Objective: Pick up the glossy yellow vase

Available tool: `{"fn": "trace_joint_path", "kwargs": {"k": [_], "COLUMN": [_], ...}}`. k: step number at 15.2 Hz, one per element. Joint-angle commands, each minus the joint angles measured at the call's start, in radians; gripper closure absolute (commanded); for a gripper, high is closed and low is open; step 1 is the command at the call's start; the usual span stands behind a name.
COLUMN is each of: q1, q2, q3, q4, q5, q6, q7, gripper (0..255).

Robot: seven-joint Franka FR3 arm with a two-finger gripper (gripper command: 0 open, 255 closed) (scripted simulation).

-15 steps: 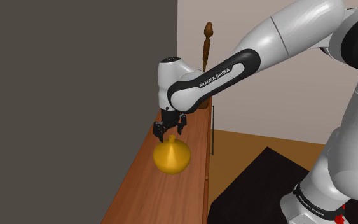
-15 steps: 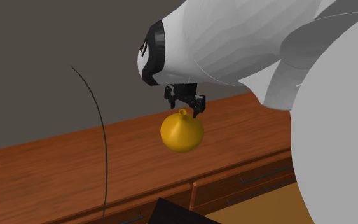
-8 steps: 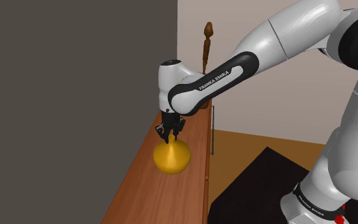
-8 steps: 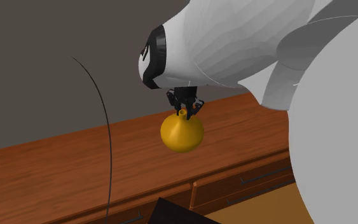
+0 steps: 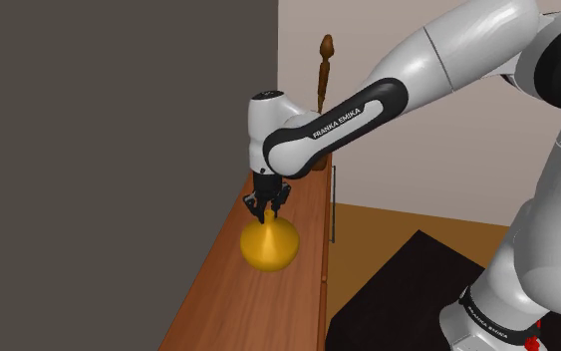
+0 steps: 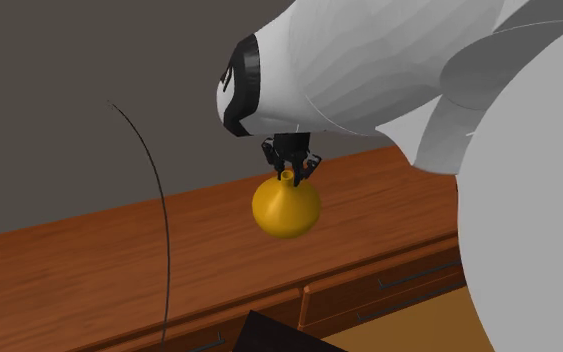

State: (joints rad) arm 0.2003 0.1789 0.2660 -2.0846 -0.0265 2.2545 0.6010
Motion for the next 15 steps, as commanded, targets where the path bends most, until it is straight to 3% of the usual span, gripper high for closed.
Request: {"fn": "trace_joint_path", "kwargs": {"k": [1, 15], "q1": [-0.001, -0.006], "q2": [-0.011, -0.086], "q3": [0.001, 0.004], "q4": [0.010, 0.089], "q5": [0.004, 0.028], "q6": [-0.020, -0.172], "q7": [-0.003, -0.017], "gripper": [255, 255]}}
